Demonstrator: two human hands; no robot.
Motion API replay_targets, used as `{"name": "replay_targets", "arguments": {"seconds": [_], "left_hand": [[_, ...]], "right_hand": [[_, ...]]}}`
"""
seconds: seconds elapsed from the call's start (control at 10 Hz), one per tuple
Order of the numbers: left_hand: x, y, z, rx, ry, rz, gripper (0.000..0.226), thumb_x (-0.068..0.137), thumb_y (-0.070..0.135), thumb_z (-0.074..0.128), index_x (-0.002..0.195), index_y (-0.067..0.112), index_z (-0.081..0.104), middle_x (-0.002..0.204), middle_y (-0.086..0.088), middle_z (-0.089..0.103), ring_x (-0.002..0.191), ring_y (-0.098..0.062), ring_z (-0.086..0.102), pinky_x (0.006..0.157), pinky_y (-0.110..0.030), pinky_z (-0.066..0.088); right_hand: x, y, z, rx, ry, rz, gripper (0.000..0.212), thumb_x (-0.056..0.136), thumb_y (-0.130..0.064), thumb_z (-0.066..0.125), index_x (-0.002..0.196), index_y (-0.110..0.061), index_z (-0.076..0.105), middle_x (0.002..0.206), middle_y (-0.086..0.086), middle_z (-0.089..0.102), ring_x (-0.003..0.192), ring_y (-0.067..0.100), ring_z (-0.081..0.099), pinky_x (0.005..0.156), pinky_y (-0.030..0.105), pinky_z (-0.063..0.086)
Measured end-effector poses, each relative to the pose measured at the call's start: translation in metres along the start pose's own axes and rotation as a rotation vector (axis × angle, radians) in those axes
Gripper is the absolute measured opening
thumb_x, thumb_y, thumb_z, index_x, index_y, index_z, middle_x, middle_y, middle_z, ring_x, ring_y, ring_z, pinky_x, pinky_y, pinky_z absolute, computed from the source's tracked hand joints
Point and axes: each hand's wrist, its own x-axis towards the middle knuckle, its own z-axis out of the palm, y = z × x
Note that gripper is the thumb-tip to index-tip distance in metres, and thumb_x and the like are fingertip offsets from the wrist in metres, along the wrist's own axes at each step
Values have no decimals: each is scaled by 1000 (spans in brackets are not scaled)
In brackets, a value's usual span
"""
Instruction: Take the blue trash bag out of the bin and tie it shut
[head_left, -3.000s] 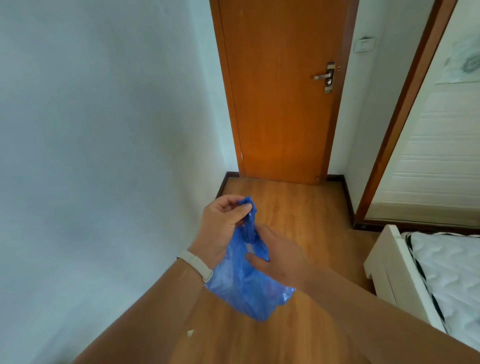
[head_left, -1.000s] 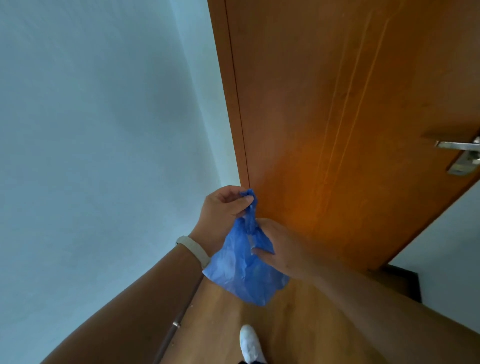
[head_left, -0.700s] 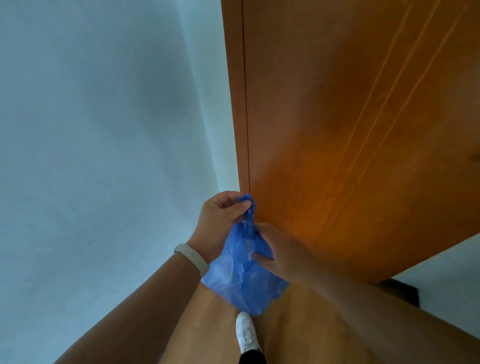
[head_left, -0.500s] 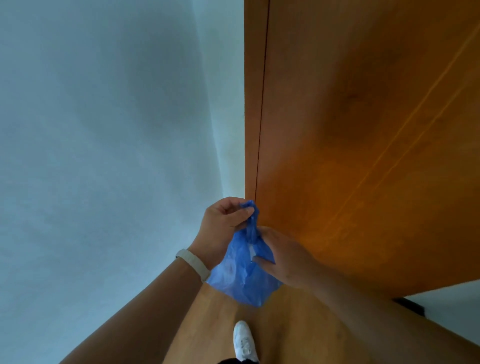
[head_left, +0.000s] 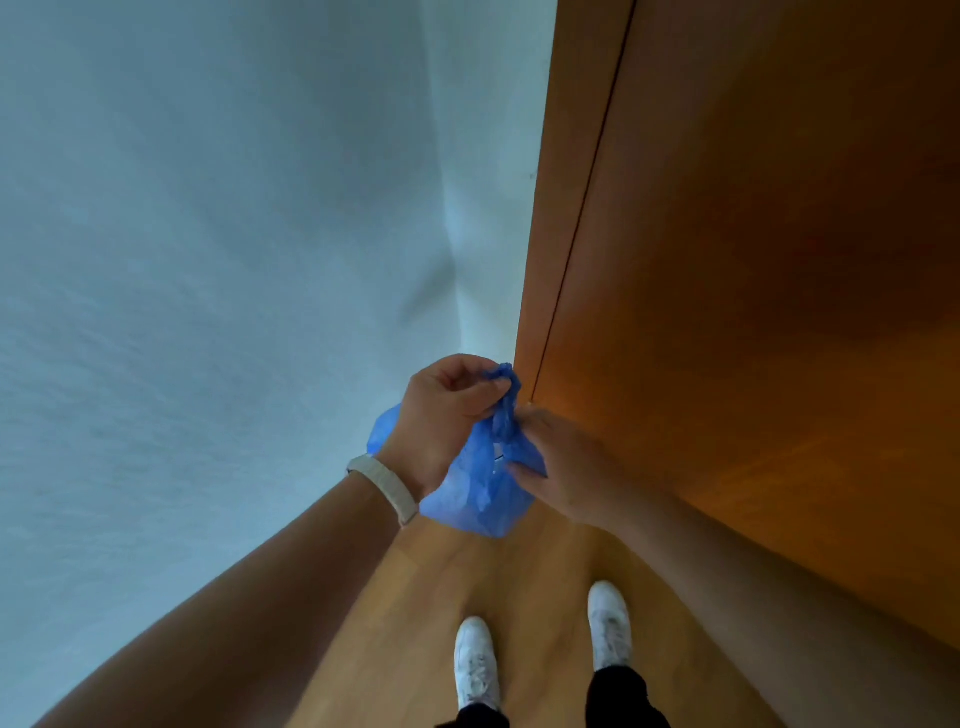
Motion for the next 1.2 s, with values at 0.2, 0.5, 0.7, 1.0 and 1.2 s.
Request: {"name": "replay_targets", "arguments": {"seconds": [0.2,0.5,0.7,1.0,1.2], "left_hand": [[80,-101,2,11,133,-81,14,79,-2,69,80,12,70,80,-18,65,73,-25,61,72,-35,52],[171,-300,11,-47,194,-149,18,78,3,70,72,20,72,67,-1,72,63,-13,67,60,-23,53],[216,-430,1,-25,241,-200,16,73,8,71,71,24,74,72,-1,74,70,-17,69,63,-26,54],[264,-545,-20,65,308,-234,24,77,8,71,67,29,72,71,1,74,70,-17,72,62,-26,55],[264,-557,-39,316,387,-222,13,76,15,70,80,27,67,88,-5,73,83,-24,70,75,-42,60]], "right_hand": [[40,104,67,-9,-78,-63,49,91,-46,57,134,-32,38,129,-9,57,114,14,57,92,22,50],[58,268,207,-21,-154,5,53,94,-35,58,141,-20,37,139,4,50,125,20,48,99,29,41],[66,344,292,-33,-196,101,53,96,-30,56,144,-14,40,146,7,46,133,18,40,101,20,28],[85,392,366,-117,-317,133,55,95,-34,54,144,-15,40,150,7,42,136,24,38,105,43,40],[83,382,368,-271,-324,160,50,93,-36,54,136,-11,48,135,11,52,121,30,49,94,47,45]]}}
